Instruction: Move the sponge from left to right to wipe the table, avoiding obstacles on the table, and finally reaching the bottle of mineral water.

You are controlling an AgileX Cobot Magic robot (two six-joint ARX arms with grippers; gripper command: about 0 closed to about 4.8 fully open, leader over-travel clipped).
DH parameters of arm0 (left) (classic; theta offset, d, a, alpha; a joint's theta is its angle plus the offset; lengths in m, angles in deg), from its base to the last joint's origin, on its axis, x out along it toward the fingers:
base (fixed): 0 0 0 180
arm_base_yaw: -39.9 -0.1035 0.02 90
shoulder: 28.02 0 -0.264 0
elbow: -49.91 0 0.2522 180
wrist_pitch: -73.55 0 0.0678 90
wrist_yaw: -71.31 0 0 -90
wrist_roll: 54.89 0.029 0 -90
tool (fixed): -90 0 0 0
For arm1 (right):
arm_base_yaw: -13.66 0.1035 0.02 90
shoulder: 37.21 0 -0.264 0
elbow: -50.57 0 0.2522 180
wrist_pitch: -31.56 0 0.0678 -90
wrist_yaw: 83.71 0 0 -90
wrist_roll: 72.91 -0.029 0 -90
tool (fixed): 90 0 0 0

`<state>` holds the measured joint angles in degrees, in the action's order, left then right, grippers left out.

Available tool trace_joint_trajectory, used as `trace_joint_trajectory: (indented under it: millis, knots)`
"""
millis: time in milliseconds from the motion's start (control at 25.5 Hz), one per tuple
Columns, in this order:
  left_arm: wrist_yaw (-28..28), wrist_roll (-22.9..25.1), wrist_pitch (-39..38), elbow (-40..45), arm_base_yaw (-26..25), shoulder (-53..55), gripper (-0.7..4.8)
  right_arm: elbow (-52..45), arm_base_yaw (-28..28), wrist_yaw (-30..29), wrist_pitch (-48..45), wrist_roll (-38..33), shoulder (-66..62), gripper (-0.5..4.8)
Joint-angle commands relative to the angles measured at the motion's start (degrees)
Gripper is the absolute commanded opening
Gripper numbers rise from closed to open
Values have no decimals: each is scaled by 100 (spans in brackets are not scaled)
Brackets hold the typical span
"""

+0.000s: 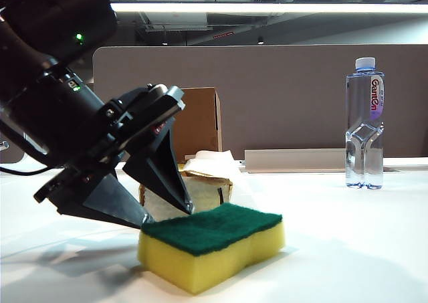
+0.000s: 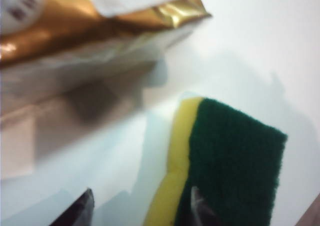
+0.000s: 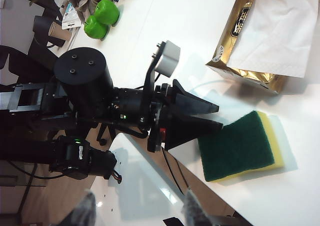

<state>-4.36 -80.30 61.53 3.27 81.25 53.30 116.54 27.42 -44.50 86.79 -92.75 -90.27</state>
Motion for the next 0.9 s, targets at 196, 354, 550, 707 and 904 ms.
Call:
trace_joint_trajectory:
  millis: [196, 354, 550, 707, 904]
  knots:
    - [-17, 15, -76, 0, -118, -225, 283, 24, 7, -212, 98, 37, 22, 230]
    - [-11, 15, -90, 0, -114, -413, 283, 24, 7, -210, 396, 98, 26, 230]
    - [-153, 293, -151, -114, -122, -774, 283, 22, 7, -205, 691, 210, 55, 230]
    - [-264, 297, -339, -319, -280, -1008, 283, 22, 7, -205, 767, 208, 76, 230]
    - [-79, 741, -1095, -791, -796, -1257, 284, 22, 7, -199, 994, 208, 199, 230]
